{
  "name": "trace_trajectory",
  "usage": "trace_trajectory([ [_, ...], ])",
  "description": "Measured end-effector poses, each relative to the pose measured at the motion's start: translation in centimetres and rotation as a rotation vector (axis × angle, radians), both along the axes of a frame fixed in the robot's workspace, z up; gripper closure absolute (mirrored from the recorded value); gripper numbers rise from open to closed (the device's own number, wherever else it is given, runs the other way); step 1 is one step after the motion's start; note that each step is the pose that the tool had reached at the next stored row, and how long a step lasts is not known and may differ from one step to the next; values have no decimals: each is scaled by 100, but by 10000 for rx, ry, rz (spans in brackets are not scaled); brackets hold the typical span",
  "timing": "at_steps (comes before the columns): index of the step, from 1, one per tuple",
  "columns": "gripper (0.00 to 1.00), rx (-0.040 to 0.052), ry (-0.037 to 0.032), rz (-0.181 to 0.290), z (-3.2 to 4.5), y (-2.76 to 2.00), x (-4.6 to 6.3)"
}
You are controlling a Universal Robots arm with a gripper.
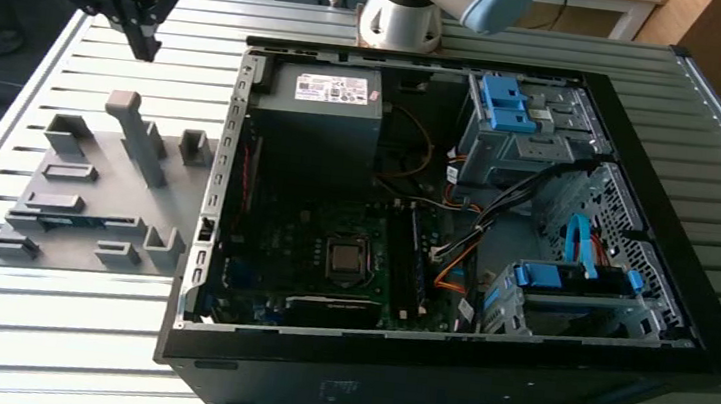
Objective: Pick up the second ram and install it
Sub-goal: 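Reach for the second ram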
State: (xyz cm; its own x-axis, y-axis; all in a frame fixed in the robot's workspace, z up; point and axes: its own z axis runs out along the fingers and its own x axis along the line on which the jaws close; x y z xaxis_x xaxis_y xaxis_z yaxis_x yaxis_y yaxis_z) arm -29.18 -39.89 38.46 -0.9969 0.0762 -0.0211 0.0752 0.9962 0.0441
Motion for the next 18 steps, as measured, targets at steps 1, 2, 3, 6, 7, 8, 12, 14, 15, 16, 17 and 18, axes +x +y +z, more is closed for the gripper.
trace_trajectory([
  [1,89,1,0,0,-1,0,-6],
  [2,89,1,0,0,-2,0,-12],
  [3,89,0,0,0,-2,0,-17],
  [6,89,0,2,0,-4,0,-32],
  [7,89,0,2,1,-5,0,-36],
  [8,89,1,3,0,-5,0,-41],
  [12,89,1,5,0,-8,0,-61],
  [14,89,1,6,0,-9,0,-71],
  [15,89,1,7,1,-10,0,-75],
  [16,89,0,7,0,-10,0,-80],
  [17,89,0,8,0,-11,0,-84],
  [18,89,1,8,0,-11,0,-88],
])
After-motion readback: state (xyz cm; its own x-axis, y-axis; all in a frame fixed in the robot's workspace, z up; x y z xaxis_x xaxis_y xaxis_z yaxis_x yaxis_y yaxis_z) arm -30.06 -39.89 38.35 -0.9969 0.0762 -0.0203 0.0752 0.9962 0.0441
